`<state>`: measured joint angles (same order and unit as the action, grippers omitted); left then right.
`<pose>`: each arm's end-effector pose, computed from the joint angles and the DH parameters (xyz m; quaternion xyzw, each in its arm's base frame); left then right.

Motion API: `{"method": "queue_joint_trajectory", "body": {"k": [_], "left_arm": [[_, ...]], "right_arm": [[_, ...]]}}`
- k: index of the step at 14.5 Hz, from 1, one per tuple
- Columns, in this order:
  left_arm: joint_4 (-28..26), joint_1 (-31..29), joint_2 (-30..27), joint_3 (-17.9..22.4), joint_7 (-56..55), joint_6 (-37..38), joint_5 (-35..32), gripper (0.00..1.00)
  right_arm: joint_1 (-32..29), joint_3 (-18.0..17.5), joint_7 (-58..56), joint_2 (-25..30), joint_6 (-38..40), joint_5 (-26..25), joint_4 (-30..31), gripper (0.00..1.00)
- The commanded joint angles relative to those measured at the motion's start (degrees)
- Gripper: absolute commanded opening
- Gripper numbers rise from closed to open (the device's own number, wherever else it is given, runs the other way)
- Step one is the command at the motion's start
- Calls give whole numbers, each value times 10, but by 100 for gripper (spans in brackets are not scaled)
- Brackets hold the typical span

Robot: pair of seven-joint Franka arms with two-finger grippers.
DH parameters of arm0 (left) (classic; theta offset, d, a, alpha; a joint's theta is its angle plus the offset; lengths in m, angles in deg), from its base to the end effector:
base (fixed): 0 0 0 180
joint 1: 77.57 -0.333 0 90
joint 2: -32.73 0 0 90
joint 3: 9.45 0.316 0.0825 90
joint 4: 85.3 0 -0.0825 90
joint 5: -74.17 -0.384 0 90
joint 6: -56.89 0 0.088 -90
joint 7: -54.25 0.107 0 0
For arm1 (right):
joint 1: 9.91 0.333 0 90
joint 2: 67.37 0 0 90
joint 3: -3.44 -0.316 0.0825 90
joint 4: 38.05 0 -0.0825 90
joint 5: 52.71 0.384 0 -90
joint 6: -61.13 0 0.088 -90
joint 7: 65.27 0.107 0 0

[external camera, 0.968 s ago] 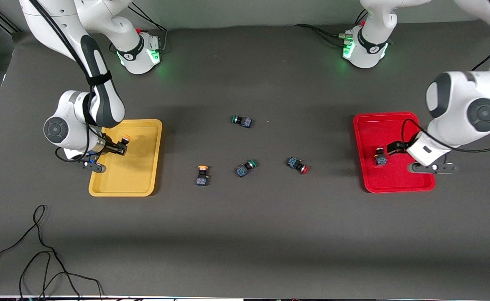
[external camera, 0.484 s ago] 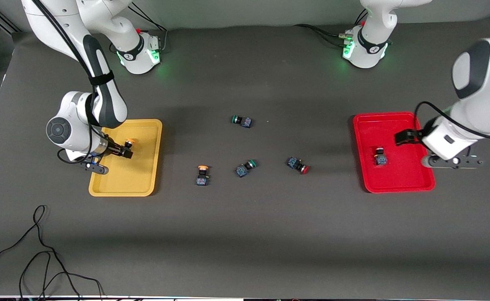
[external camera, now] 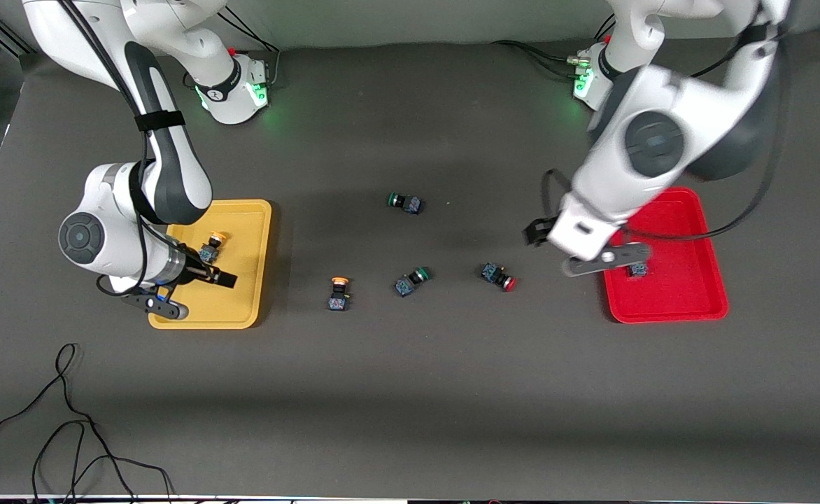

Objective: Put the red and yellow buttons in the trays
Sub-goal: 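Reach the right gripper to another orange button while the left gripper reaches red button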

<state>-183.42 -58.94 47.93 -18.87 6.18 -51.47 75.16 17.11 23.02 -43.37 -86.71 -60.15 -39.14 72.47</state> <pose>0.5553 -0.2887 0.4280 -0.9826 -0.1785 0.0510 0.0023 0.5946 0.0972 0.3130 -0.9795 0.1872 0.0701 0.0240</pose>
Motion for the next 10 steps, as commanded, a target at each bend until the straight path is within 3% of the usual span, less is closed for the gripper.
{"method": "queue_joint_trajectory", "body": {"k": [1,5,10], "left_arm": [[31,24,61,10,-147,-29,0,100],[26,44,136,11,-249,-111,-8,100],[-8,53,201,15,-289,-220,-20,100]], "right_arm": [[-11,-52,38,-61,9,6,-70,100],[-10,-109,59,-147,10,1,-178,100],[-10,-167,91,-236,6,-7,-260,100]]}}
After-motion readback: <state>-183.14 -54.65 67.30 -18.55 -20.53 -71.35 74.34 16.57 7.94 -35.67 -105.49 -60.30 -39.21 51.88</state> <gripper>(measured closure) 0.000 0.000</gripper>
